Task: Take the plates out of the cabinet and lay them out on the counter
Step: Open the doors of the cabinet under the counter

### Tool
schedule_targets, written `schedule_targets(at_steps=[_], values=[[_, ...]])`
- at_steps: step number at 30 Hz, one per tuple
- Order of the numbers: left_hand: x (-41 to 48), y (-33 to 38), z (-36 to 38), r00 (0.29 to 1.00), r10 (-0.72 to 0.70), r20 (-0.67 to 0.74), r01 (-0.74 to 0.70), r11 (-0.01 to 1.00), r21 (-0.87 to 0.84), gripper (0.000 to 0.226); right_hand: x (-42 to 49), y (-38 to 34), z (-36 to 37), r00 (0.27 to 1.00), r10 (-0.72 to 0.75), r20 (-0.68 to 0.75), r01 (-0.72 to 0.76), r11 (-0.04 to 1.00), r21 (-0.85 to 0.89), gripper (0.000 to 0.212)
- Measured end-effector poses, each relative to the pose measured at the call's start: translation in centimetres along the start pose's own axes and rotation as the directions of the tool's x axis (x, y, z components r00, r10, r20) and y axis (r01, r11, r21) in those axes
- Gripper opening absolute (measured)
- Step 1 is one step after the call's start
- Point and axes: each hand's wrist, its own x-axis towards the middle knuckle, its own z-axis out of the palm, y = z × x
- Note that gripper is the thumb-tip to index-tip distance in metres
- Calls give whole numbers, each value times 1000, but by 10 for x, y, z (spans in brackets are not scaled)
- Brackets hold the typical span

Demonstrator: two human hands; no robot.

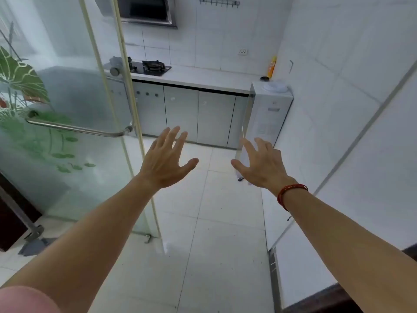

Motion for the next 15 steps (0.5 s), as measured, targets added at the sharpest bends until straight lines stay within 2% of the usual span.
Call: schedule_targets(at_steps=[15], values=[[171,-65,100,997,-56,48,56,998,5,81,207,44,78,999,-14,33,14,1000,25,71]])
